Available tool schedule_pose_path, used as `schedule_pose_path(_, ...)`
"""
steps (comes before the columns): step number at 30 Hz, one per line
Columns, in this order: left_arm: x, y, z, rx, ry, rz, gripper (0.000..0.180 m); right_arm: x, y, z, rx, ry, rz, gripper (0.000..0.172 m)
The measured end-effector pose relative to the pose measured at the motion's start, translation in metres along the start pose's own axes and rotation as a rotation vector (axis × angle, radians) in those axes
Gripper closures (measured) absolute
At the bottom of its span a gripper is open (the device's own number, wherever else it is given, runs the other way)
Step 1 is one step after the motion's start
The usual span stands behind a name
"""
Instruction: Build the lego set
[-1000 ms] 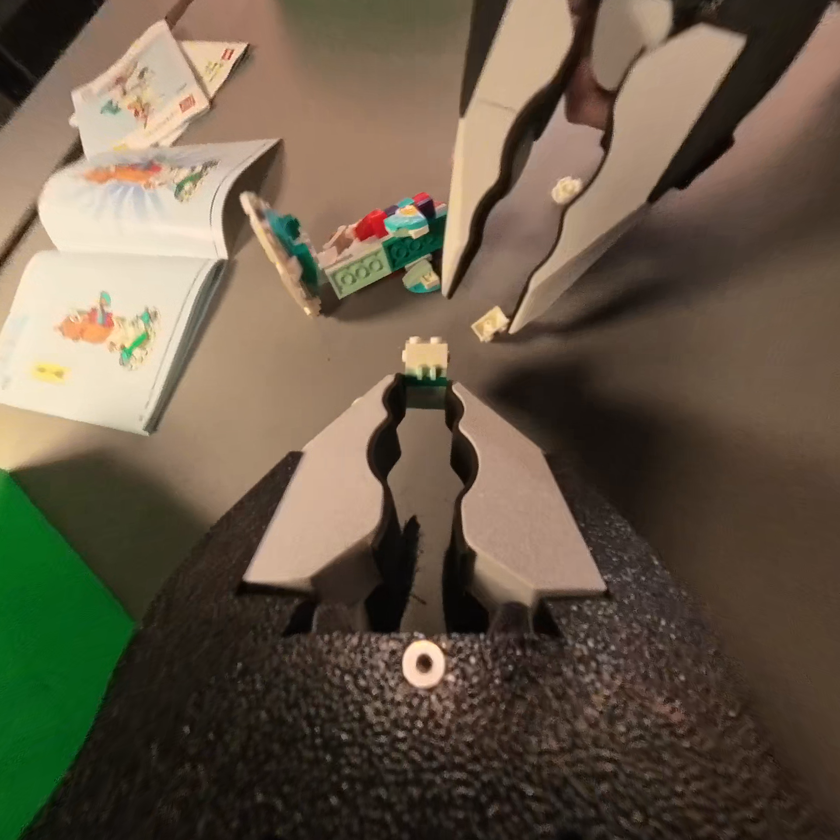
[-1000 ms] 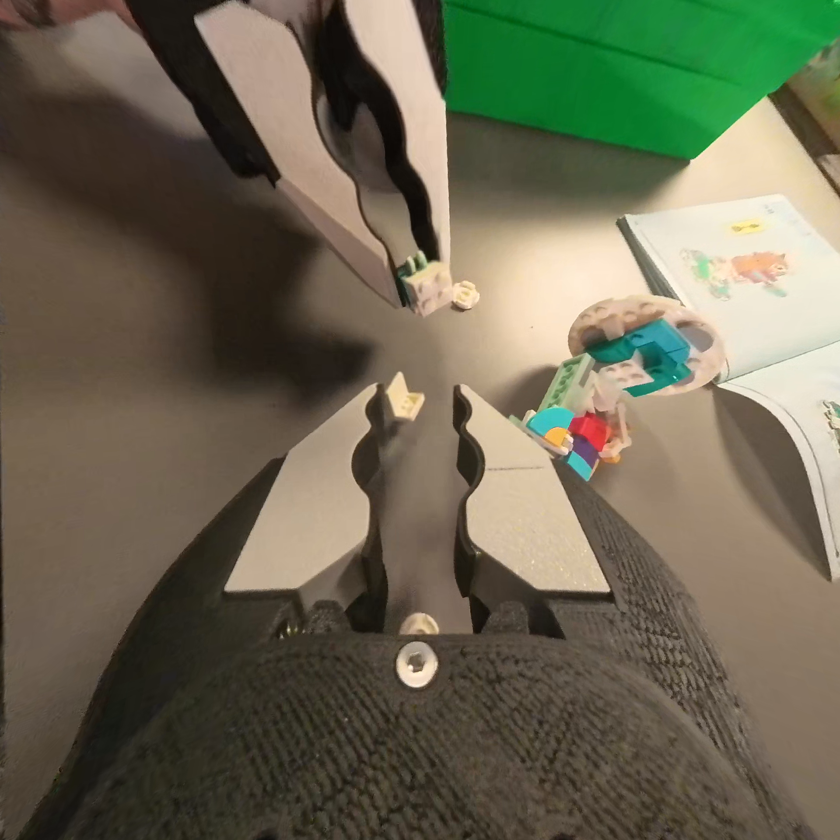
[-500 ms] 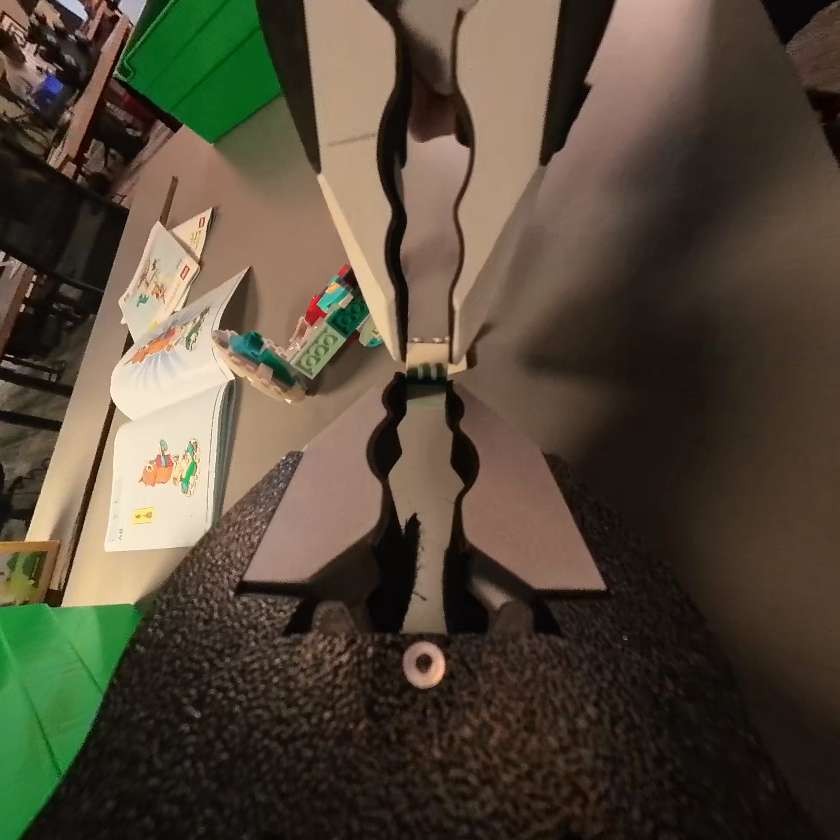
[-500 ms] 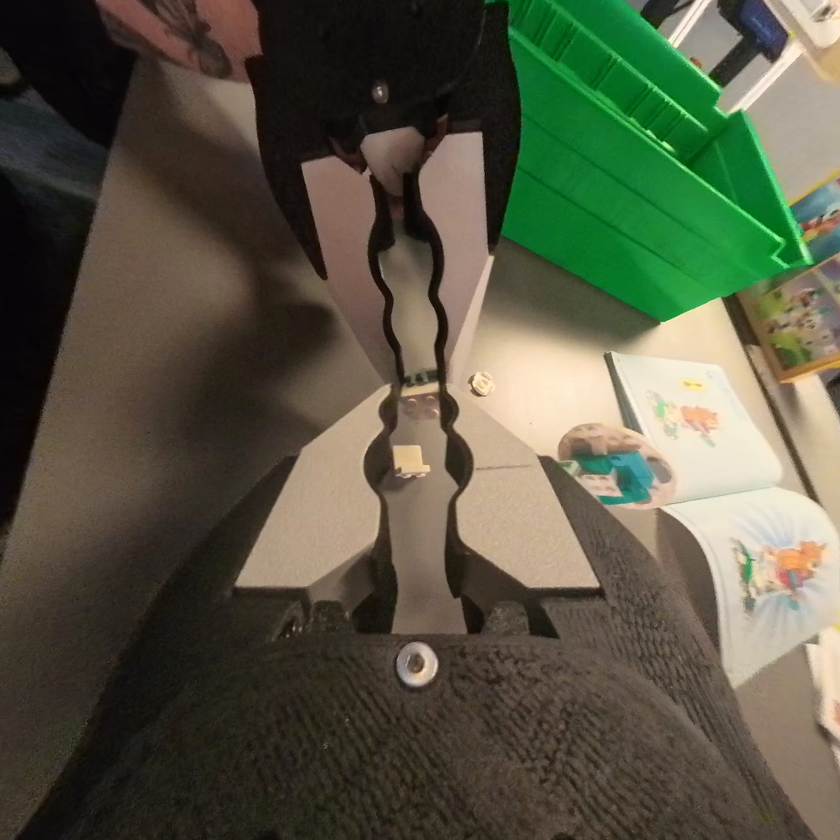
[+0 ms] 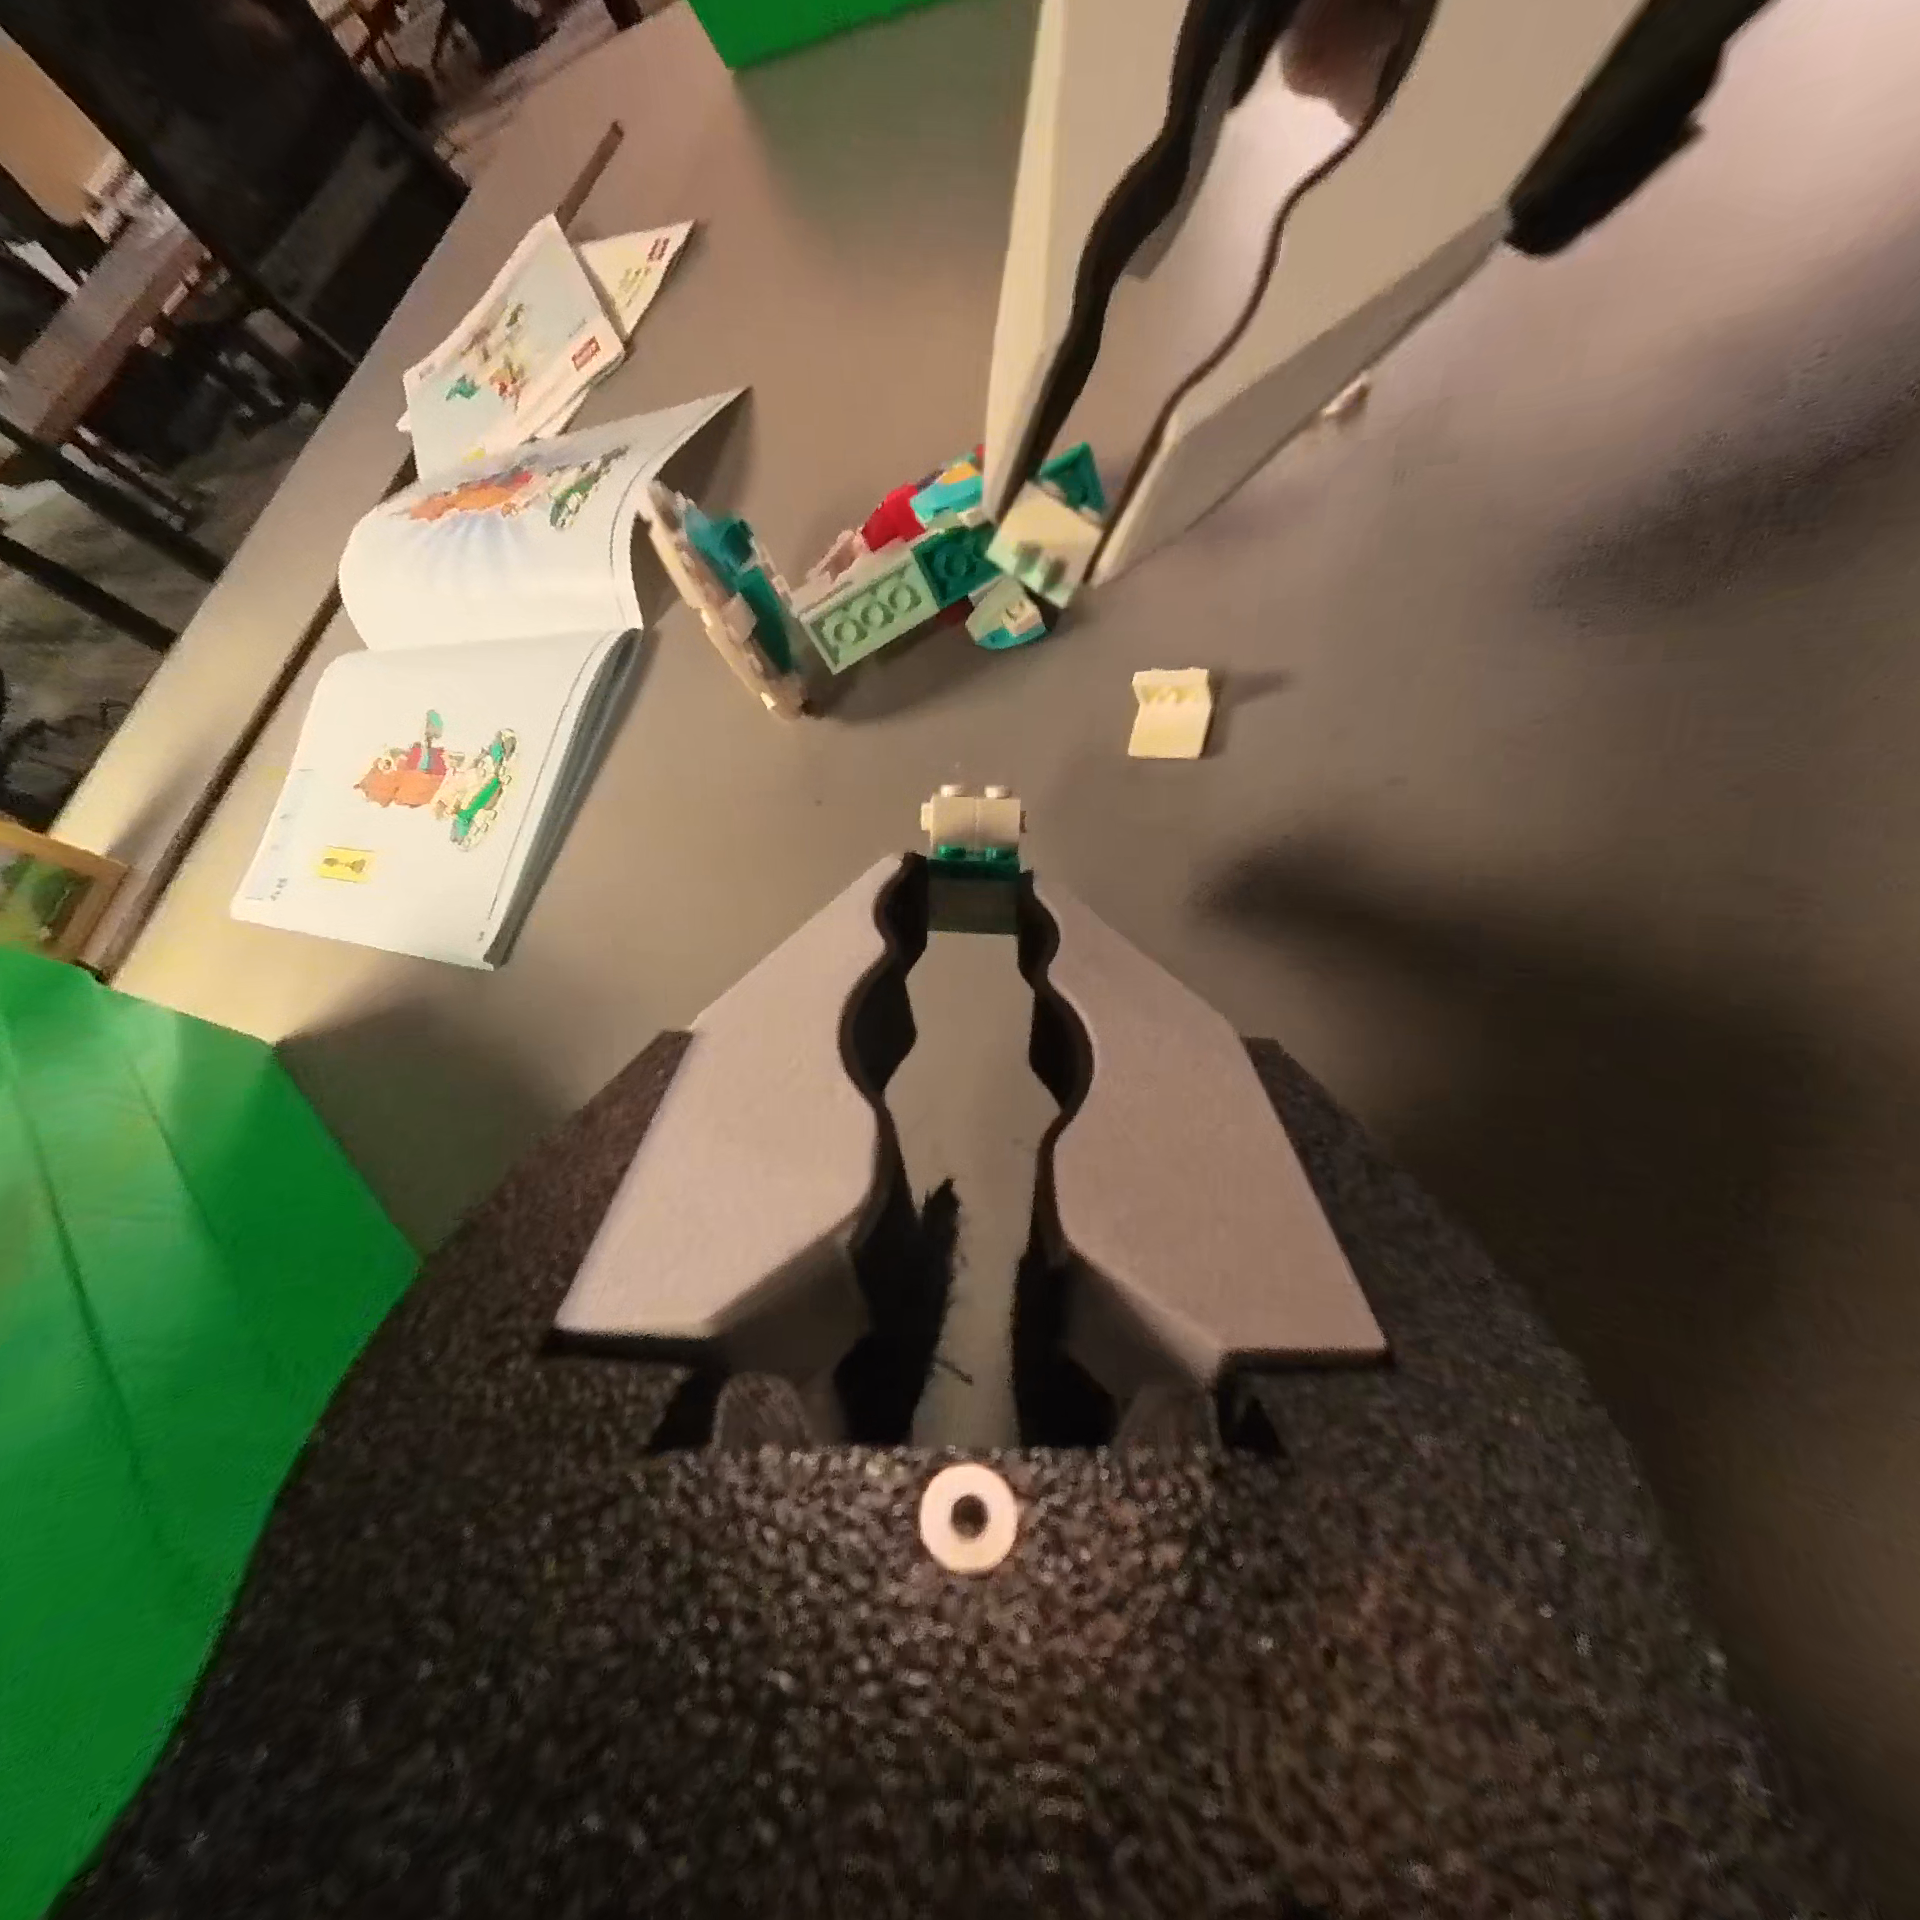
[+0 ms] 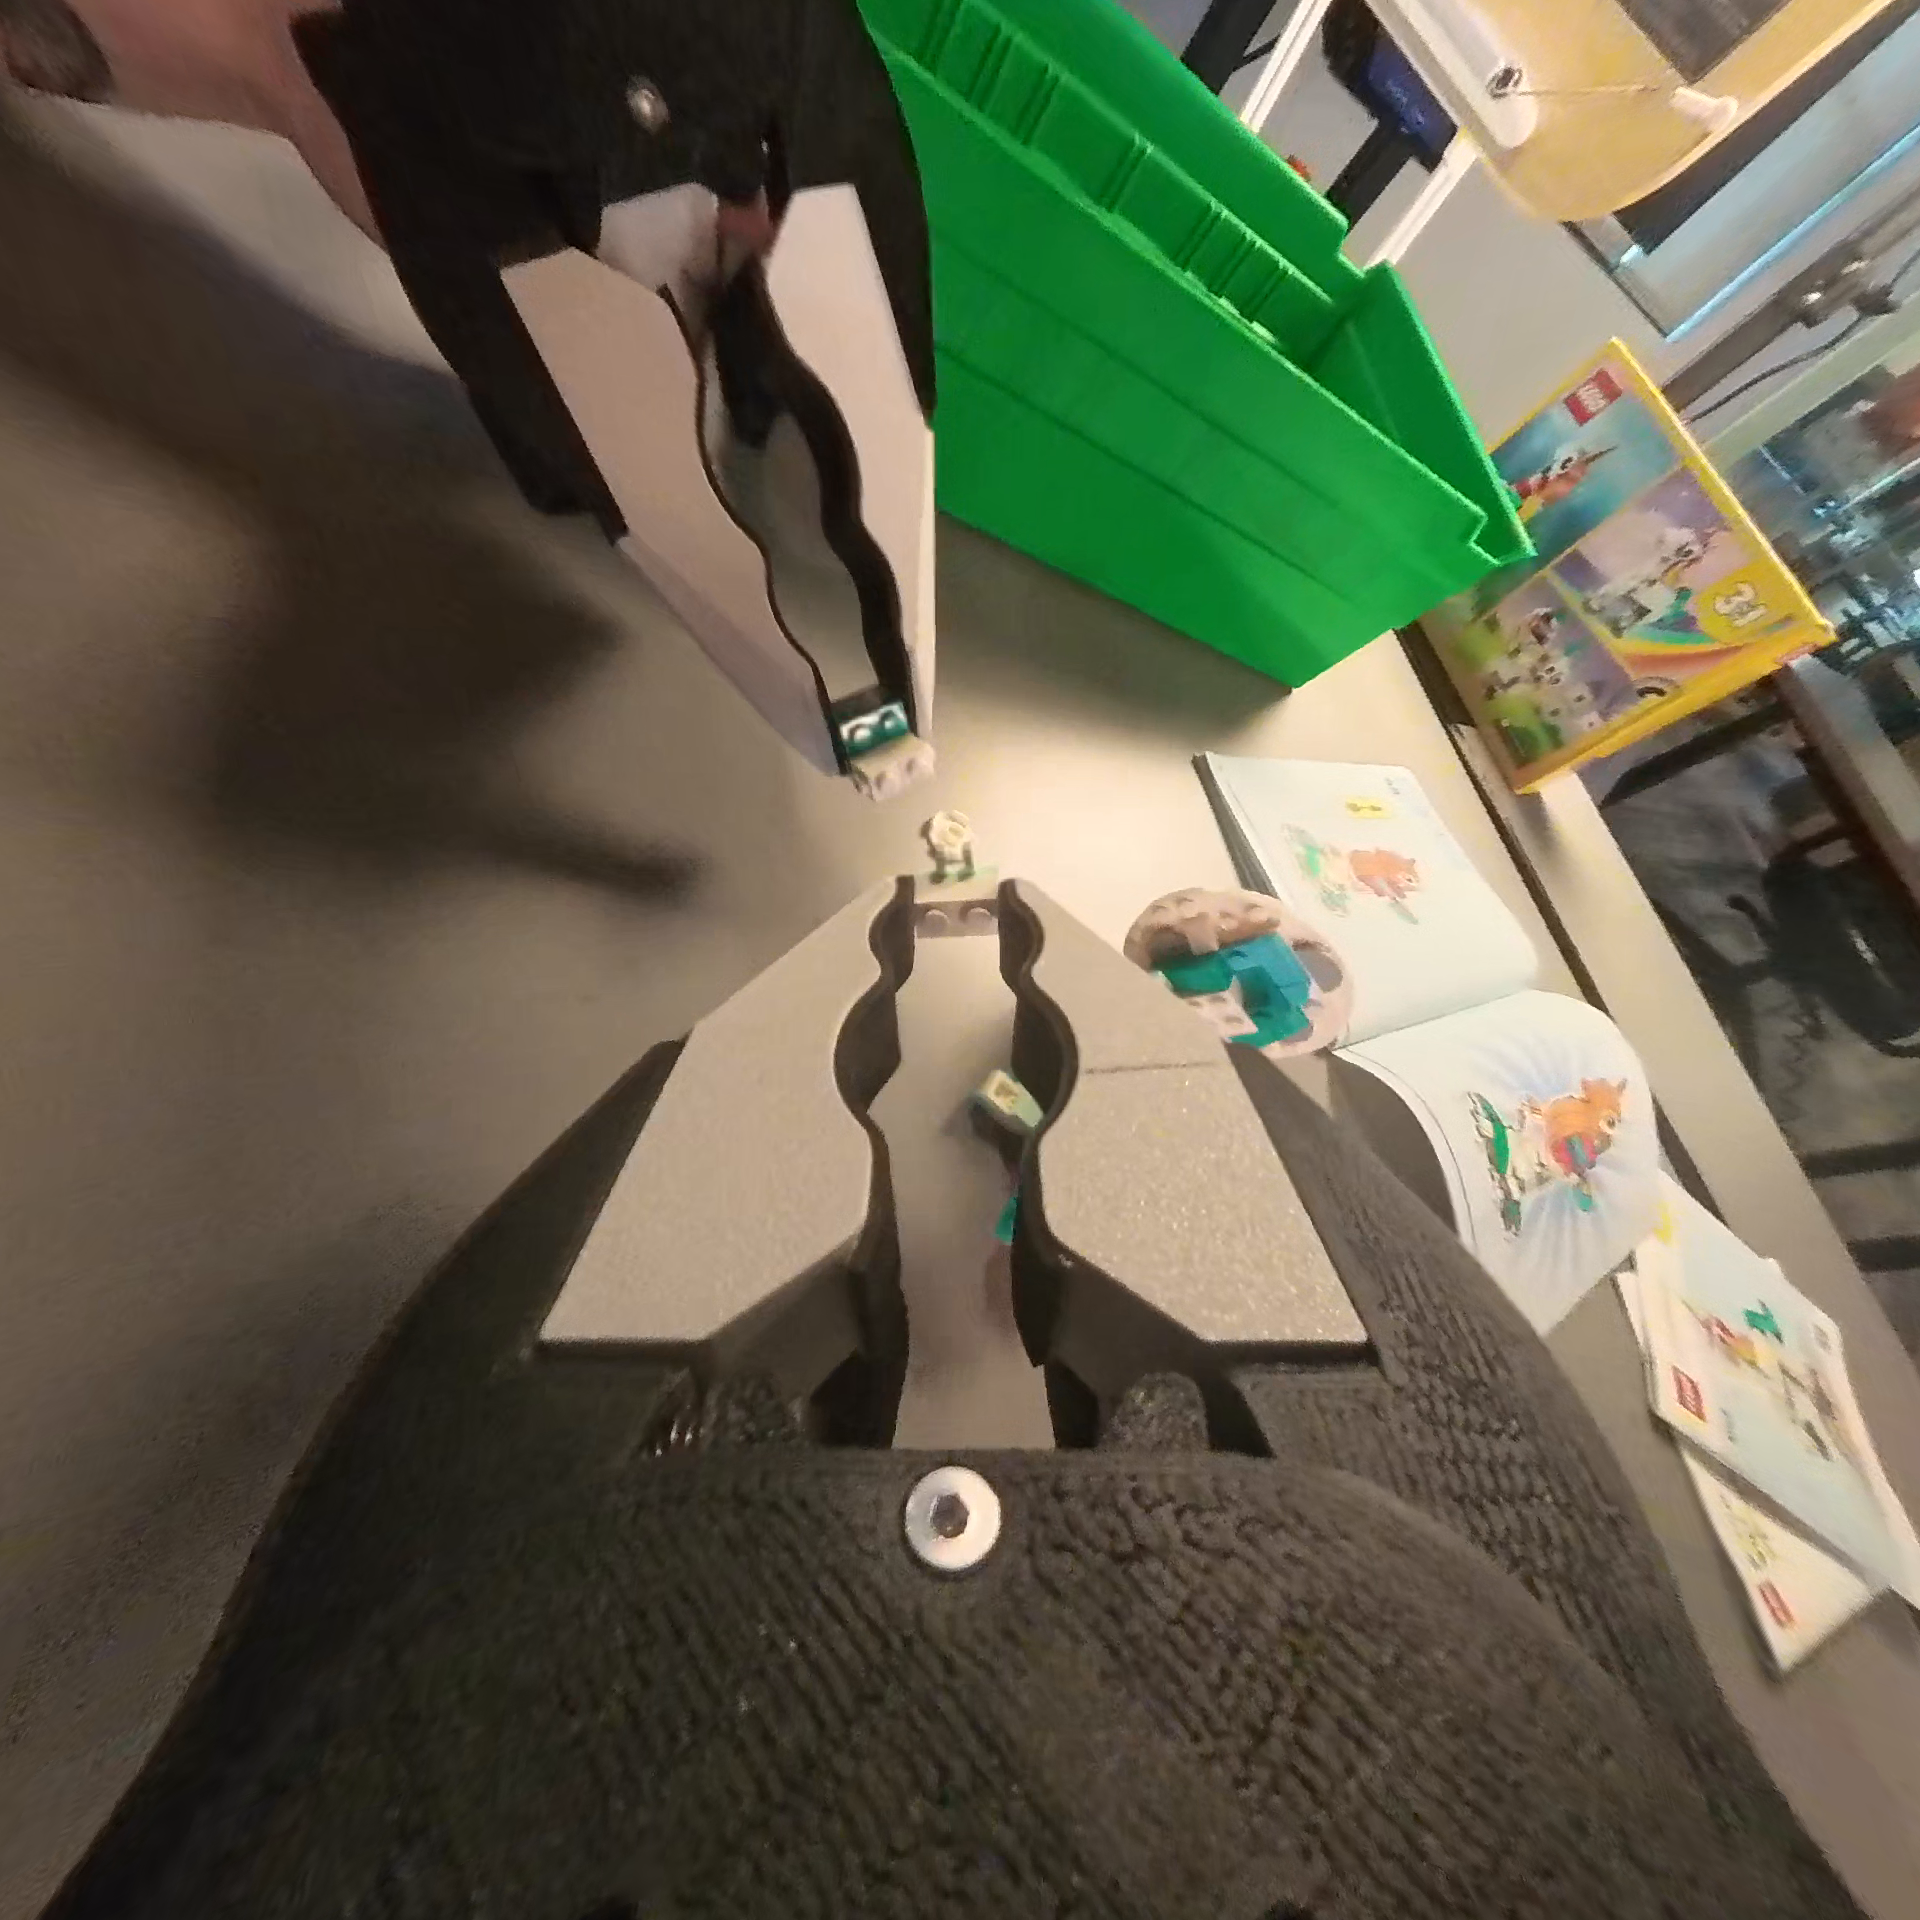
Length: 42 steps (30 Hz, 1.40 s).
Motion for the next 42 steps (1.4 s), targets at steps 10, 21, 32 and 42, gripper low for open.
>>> schedule_pose_path(10, -0.007, -0.004, -0.01, -0.036, -0.138, 0.359, 0.145, -0.004, -0.004, -0.013, -0.006, -0.061, 0.122, 0.157)
schedule_pose_path(21, 0.004, 0.038, -0.004, 0.236, -0.352, 0.626, 0.171, -0.007, 0.011, -0.013, 0.004, -0.131, 0.293, 0.158)
schedule_pose_path(32, -0.003, 0.038, -0.003, 0.194, -0.216, 0.538, 0.178, -0.002, 0.013, -0.017, -0.049, -0.254, 0.453, 0.157)
schedule_pose_path(42, 0.007, 0.051, 0.003, 0.248, -0.279, 0.571, 0.179, -0.005, 0.021, -0.001, 0.092, -0.254, 0.359, 0.156)
Point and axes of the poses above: each gripper's, where its closed fingertips meet, z back along the fingers, y out of its top, x = y × z across the jaws, the point moved 1 cm from there along z, back along the fingers, and after that the axes turned 4 degrees about -y, right-handed, at the moved point
